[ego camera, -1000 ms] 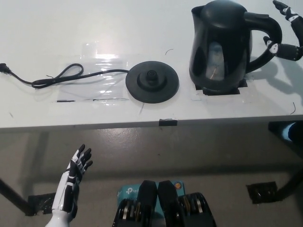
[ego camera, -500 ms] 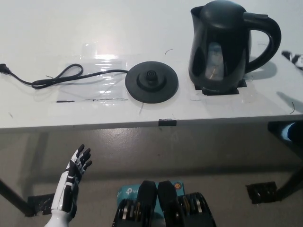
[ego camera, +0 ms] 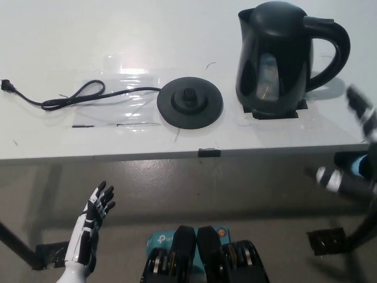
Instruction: Use the right hand to grab the handle of the kettle from the base and place it on the right side
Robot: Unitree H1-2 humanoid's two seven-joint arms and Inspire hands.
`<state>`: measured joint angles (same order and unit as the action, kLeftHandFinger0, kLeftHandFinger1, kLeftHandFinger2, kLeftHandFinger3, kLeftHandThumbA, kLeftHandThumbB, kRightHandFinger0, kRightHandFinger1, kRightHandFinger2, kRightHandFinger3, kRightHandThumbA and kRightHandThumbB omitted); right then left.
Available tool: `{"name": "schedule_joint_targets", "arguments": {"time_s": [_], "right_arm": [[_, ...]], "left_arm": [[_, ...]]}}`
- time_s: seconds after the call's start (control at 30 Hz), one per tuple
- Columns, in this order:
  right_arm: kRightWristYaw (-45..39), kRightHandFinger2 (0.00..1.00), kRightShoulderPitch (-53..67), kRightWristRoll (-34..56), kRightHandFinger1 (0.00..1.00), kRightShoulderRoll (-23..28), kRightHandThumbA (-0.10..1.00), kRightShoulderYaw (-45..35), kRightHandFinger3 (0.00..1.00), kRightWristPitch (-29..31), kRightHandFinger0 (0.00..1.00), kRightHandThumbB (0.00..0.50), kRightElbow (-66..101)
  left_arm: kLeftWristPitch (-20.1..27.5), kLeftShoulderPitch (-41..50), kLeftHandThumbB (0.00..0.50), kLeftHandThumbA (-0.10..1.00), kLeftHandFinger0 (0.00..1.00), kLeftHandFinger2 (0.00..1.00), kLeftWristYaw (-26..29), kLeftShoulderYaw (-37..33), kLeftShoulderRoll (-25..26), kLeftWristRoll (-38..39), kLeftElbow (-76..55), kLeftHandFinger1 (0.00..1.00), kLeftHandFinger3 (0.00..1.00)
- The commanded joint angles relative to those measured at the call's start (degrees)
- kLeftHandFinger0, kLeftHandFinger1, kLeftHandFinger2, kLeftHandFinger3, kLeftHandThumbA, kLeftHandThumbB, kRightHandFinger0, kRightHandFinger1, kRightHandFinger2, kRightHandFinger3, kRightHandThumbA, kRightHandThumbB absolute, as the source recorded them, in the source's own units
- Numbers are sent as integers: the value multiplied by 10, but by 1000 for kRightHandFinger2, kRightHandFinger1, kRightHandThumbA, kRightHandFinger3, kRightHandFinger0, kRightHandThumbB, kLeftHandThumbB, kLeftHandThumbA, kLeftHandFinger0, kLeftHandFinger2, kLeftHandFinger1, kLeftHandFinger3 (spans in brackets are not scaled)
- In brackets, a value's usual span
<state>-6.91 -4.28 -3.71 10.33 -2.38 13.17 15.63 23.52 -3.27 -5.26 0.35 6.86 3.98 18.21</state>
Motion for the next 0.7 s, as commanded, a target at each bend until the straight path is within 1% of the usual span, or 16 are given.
{"name": "schedule_joint_targets", "arguments": {"time_s": [0.0, 0.03, 0.1, 0.13, 0.17, 0.2, 0.23, 0.3, 0.33, 0.4, 0.43, 0.5, 0.6, 0.63, 0.67], "right_arm": [[25, 1000, 59, 3, 1000, -50, 1000, 21, 1000, 78, 1000, 388, 16], [24, 1000, 61, 2, 1000, -52, 1000, 21, 1000, 80, 1000, 388, 10], [15, 1000, 58, 5, 1000, -61, 1000, 30, 1000, 103, 1000, 349, -66], [14, 1000, 60, 4, 1000, -63, 1000, 31, 1000, 108, 1000, 345, -77], [13, 1000, 63, 4, 1000, -66, 1000, 33, 1000, 109, 1000, 316, -98], [17, 1000, 64, -3, 1000, -69, 1000, 34, 1000, 111, 1000, 306, -129], [22, 1000, 62, -16, 1000, -69, 1000, 34, 1000, 105, 1000, 329, -152], [33, 1000, 53, -27, 1000, -66, 1000, 31, 1000, 111, 1000, 321, -201], [36, 1000, 48, -28, 1000, -66, 1000, 30, 1000, 116, 1000, 334, -215], [35, 1000, 40, -22, 1000, -64, 1000, 29, 1000, 124, 1000, 341, -232], [37, 1000, 40, -29, 1000, -62, 1000, 29, 1000, 123, 1000, 330, -232], [37, 1000, 40, -30, 1000, -61, 1000, 31, 1000, 128, 1000, 332, -237], [39, 1000, 39, -33, 1000, -63, 1000, 34, 1000, 135, 1000, 331, -246], [38, 1000, 40, -31, 1000, -64, 1000, 35, 1000, 134, 1000, 319, -245], [38, 1000, 40, -31, 1000, -64, 1000, 35, 1000, 134, 1000, 319, -245]], "left_arm": [[17, -16, 489, 1000, 1000, 1000, -12, -1, 11, -3, -8, 1000, 1000], [17, -15, 488, 1000, 1000, 1000, -11, -1, 11, -3, -8, 1000, 1000], [11, -11, 481, 1000, 1000, 1000, -11, 0, 11, 1, -15, 1000, 1000], [11, -8, 481, 1000, 1000, 1000, -11, 0, 11, 0, -16, 1000, 1000], [13, -4, 479, 1000, 1000, 1000, -11, -1, 11, 0, -17, 1000, 1000], [15, -3, 479, 1000, 1000, 1000, -11, -3, 11, -2, -15, 1000, 1000], [15, 0, 480, 1000, 1000, 1000, -10, -3, 9, -3, -14, 1000, 1000], [16, 2, 482, 1000, 1000, 1000, -10, -4, 8, -2, -13, 1000, 1000], [17, 2, 480, 1000, 1000, 1000, -10, -4, 8, -2, -13, 1000, 1000], [17, 0, 481, 1000, 1000, 1000, -11, -4, 10, -2, -13, 1000, 1000], [16, -1, 486, 1000, 1000, 1000, -9, -3, 10, -3, -10, 1000, 1000], [17, -1, 496, 1000, 1000, 1000, -7, -3, 8, -4, -8, 1000, 1000], [15, 1, 500, 1000, 1000, 1000, -6, -2, 9, -4, -9, 1000, 1000], [16, 0, 500, 1000, 1000, 1000, -6, -1, 10, -4, -8, 1000, 1000], [16, 0, 500, 1000, 1000, 1000, -6, -1, 10, -4, -8, 1000, 1000]]}}
